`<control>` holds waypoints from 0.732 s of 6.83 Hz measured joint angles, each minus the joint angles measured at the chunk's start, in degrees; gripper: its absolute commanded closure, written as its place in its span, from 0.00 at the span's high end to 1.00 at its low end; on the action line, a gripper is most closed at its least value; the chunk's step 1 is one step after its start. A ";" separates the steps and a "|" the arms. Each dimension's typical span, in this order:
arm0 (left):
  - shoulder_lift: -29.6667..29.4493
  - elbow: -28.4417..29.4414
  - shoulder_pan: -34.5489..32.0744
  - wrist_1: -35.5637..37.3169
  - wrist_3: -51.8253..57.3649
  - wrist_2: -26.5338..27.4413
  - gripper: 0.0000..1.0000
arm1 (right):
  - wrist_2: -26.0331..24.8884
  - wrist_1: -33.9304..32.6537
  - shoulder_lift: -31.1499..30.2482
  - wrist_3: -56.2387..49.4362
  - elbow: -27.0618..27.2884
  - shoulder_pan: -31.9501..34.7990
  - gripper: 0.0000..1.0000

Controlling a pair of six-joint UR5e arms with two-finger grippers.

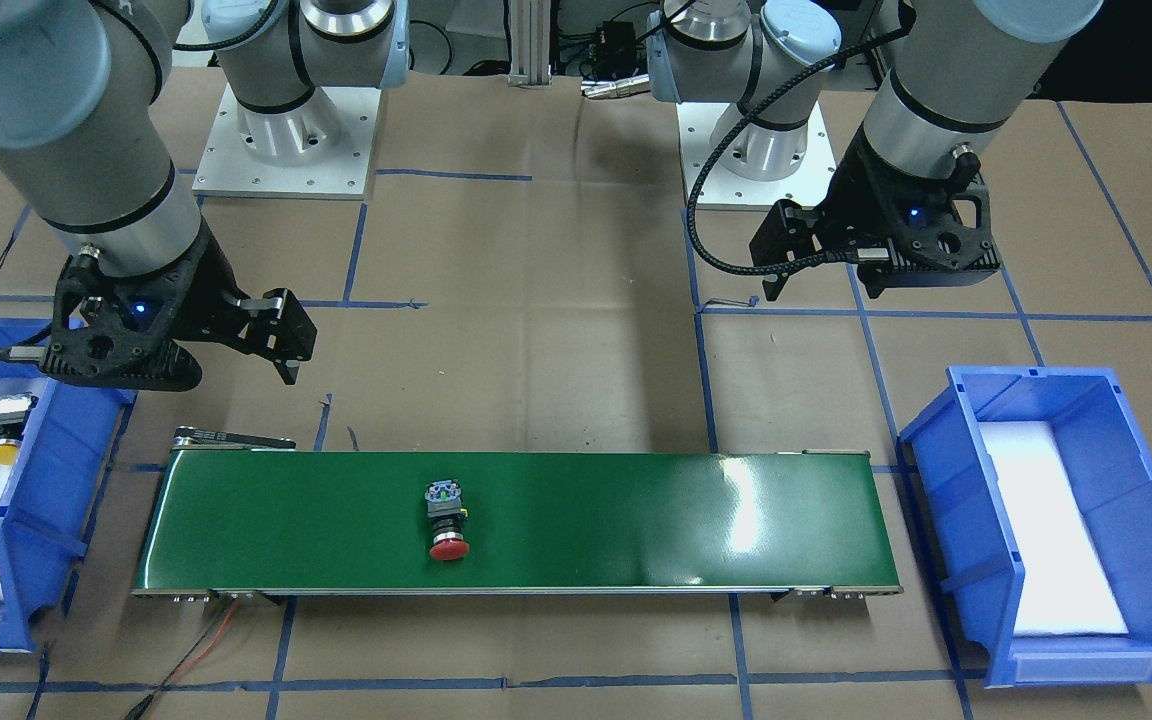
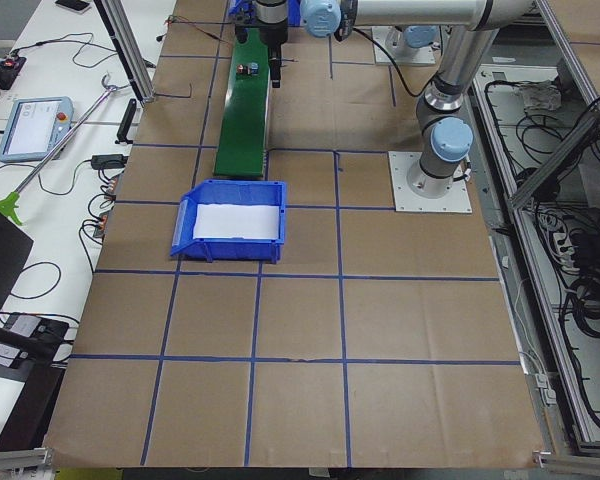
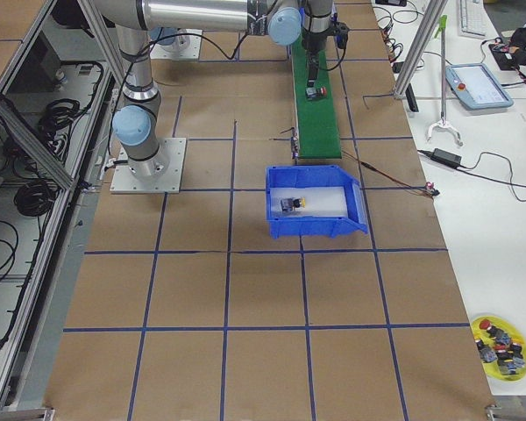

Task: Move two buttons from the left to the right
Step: 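Move the right gripper back over the red button on the belt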

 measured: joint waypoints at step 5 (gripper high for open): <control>0.06 -0.07 0.00 0.00 0.03 0.00 1.00 | 0.60 -9.66 3.23 -0.35 4.34 0.06 0.99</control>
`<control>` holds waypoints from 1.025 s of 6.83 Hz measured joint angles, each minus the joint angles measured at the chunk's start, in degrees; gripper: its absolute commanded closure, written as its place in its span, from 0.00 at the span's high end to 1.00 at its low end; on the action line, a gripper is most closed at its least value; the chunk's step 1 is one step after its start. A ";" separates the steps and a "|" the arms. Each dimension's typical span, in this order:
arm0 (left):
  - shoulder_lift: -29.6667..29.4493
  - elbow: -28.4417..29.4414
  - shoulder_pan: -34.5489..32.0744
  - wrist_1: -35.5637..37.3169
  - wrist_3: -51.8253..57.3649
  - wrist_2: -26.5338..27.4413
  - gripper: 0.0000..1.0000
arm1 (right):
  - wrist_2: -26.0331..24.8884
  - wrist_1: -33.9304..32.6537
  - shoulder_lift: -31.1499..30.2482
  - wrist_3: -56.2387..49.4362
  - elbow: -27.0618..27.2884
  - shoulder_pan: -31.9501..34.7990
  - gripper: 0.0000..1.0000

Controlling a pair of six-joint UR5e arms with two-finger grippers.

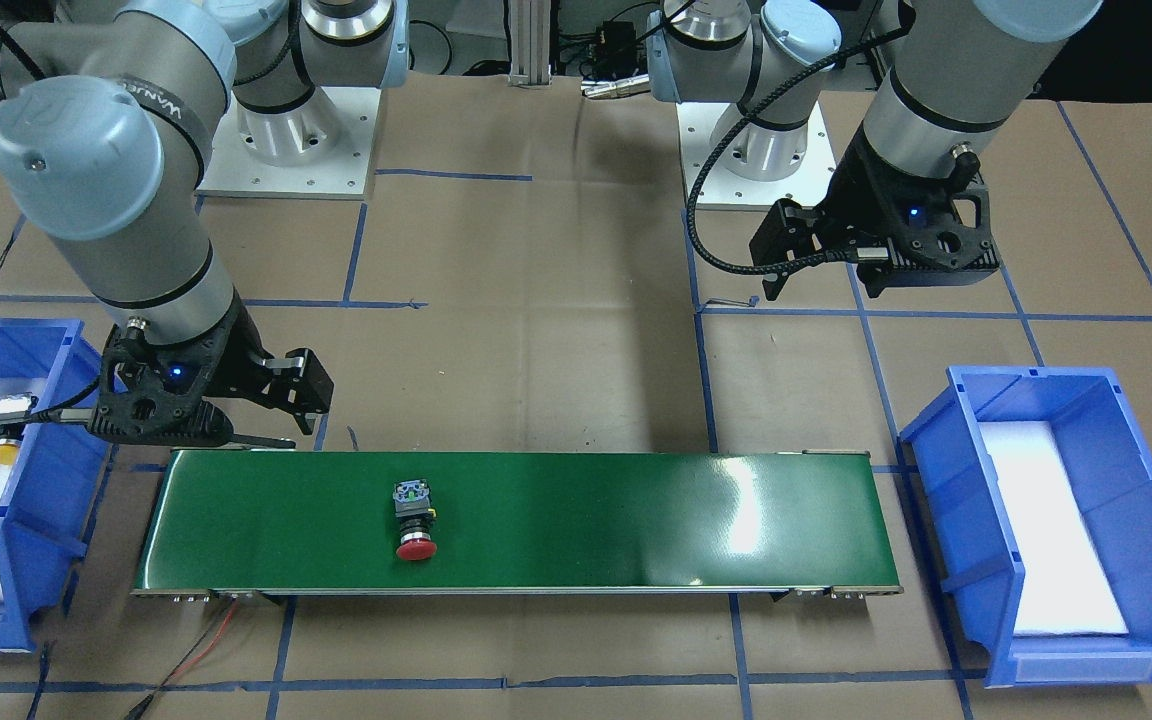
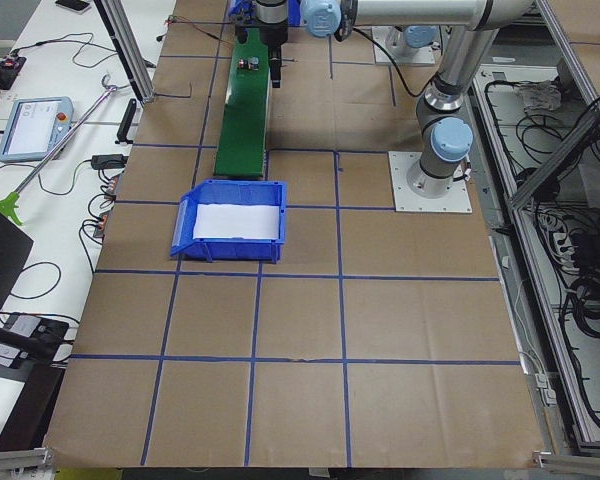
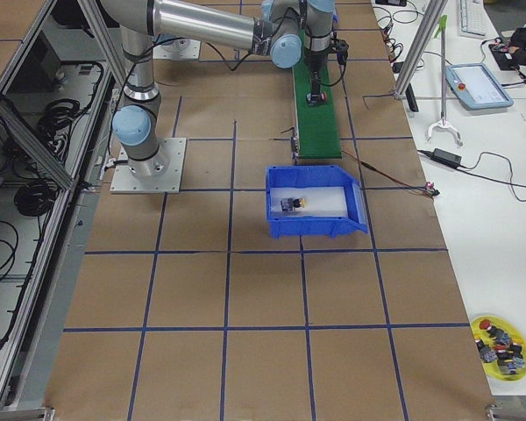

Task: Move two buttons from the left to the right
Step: 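Move the right gripper back over the red button on the belt, then lower the right gripper and grasp the red button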

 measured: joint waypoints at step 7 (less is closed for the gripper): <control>-0.04 0.12 -0.01 0.06 0.00 0.00 1.00 | 3.94 -9.30 8.70 0.64 -0.11 0.07 0.99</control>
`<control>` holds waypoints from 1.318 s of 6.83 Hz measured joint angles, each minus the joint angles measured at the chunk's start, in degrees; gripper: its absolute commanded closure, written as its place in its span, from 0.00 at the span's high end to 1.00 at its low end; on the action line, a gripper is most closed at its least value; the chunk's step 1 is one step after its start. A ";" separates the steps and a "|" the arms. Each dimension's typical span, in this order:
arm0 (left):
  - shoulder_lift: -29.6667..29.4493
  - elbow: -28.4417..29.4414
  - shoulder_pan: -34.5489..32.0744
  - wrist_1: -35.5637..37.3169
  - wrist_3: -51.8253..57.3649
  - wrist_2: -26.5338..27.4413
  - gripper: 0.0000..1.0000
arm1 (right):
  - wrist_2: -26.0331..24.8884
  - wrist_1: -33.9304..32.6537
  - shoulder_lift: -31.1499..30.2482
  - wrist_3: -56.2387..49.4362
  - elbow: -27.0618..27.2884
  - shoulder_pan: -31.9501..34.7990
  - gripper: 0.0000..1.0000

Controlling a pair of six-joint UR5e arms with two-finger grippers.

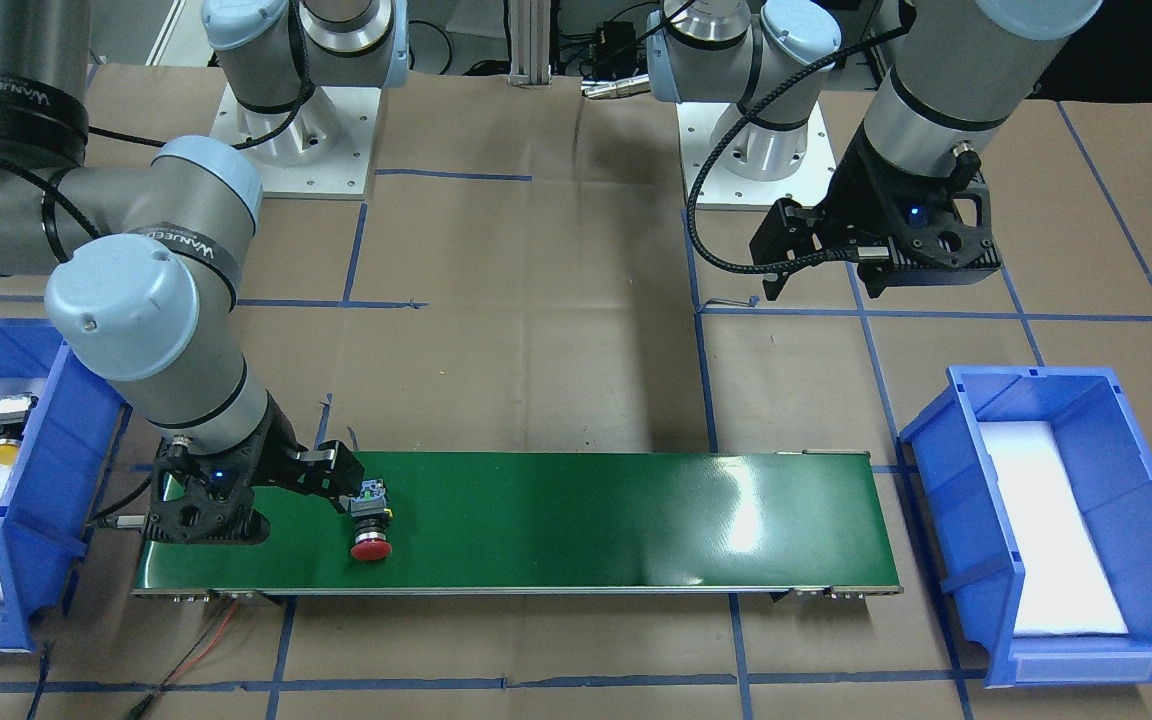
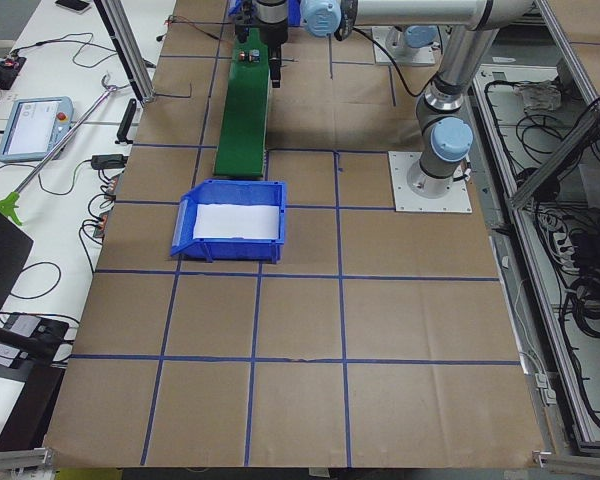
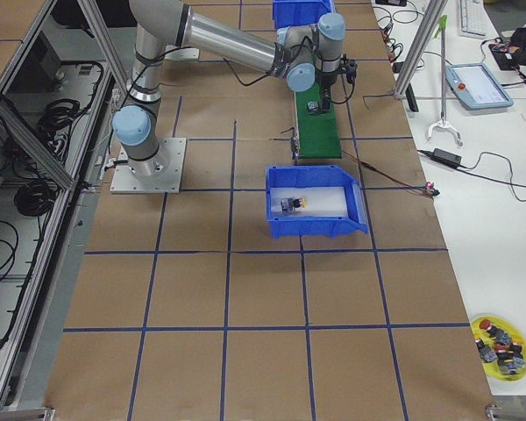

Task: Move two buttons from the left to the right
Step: 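Lower the right gripper and grasp the red button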

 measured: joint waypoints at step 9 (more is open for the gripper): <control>-0.02 0.17 -0.04 0.01 0.00 0.00 1.00 | 1.23 0.93 5.60 -0.42 0.35 -0.10 0.04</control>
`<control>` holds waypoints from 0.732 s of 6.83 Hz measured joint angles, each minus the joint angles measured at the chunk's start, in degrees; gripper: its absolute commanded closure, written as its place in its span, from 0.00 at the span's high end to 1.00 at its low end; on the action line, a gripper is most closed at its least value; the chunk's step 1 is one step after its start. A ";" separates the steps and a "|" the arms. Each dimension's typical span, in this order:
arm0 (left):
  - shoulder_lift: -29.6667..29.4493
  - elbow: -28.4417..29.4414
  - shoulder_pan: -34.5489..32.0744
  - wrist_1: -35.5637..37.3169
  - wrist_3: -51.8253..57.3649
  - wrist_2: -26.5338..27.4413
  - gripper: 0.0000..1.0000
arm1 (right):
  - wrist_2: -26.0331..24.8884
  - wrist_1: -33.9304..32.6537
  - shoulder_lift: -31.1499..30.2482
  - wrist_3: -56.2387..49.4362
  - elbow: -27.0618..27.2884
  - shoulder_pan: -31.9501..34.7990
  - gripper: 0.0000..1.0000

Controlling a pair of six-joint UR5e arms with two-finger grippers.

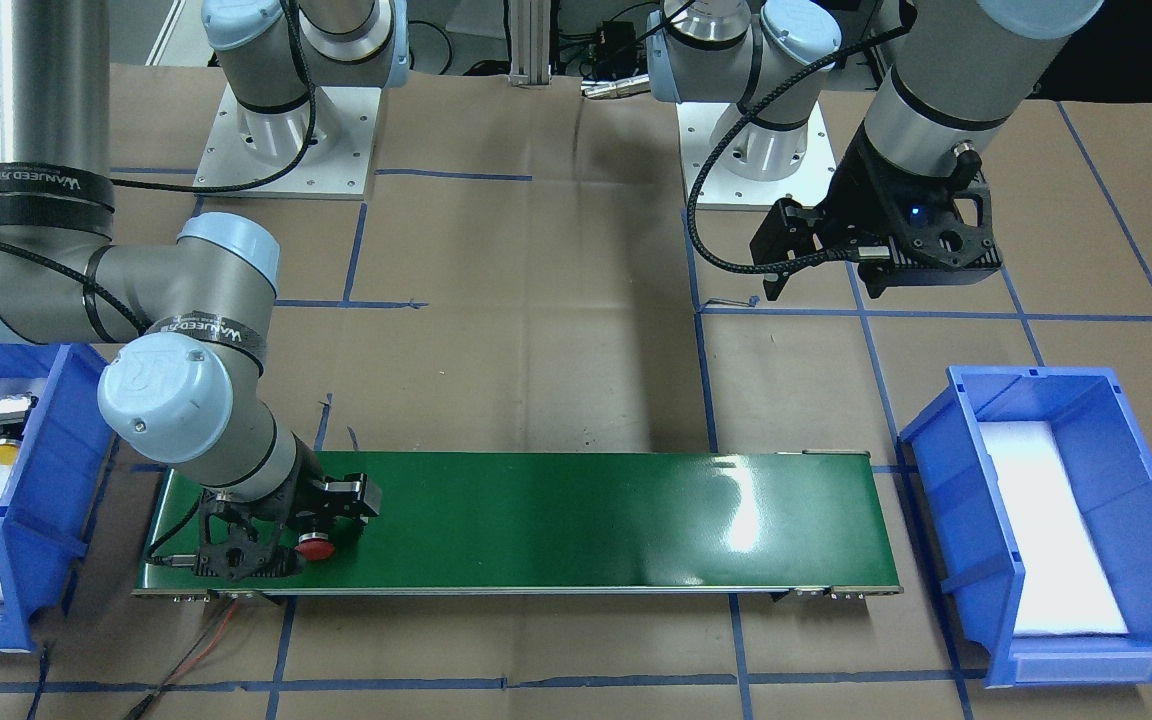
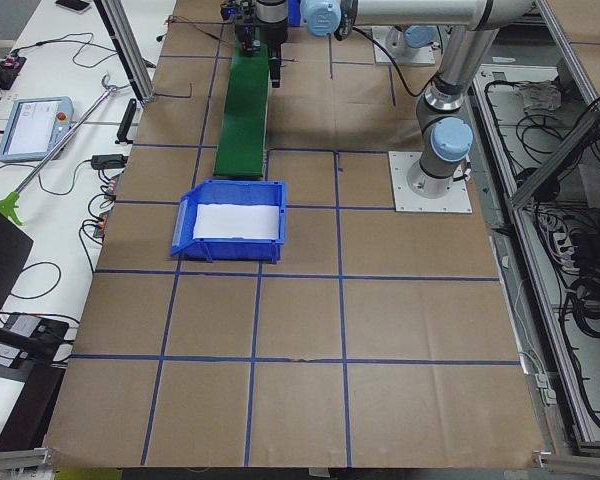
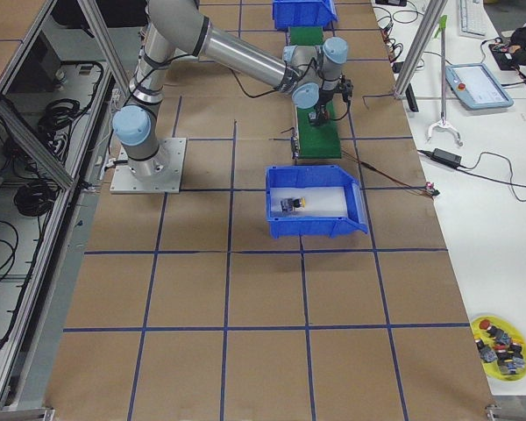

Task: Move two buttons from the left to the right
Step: 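Lower the right gripper and grasp the red button, then carry the red button into the blue bin and release it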

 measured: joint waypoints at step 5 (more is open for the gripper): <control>-0.33 0.65 0.05 -0.08 0.08 0.09 1.00 | -0.72 7.90 -9.72 -4.89 -0.52 -8.72 0.04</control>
